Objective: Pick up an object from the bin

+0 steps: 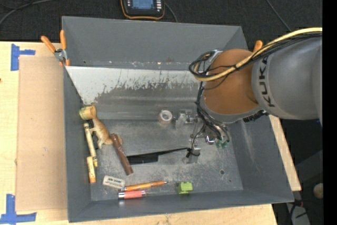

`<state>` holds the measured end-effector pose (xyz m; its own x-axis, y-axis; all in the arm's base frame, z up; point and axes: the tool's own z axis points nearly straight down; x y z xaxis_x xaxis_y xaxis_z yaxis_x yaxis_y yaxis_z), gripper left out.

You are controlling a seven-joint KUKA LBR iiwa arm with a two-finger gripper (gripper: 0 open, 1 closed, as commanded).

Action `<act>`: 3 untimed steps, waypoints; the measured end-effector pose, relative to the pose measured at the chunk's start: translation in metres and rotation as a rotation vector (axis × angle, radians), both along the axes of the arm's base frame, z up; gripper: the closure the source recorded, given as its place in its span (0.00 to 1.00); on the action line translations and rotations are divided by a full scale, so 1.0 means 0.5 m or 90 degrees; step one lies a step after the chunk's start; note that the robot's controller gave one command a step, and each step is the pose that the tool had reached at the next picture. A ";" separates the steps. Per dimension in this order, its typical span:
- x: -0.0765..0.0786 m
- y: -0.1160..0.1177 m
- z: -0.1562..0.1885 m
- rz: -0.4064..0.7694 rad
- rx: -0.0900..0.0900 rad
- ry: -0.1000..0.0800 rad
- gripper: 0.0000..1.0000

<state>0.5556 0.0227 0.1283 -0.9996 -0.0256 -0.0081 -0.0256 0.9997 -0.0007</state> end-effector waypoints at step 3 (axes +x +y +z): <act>0.004 0.044 -0.116 -0.059 0.002 0.007 1.00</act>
Offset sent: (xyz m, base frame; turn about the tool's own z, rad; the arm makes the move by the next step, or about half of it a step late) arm -0.0048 0.0332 -0.0583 0.0381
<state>0.5574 0.0447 0.0705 -0.9977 0.0674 0.0030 0.0674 0.9977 0.0029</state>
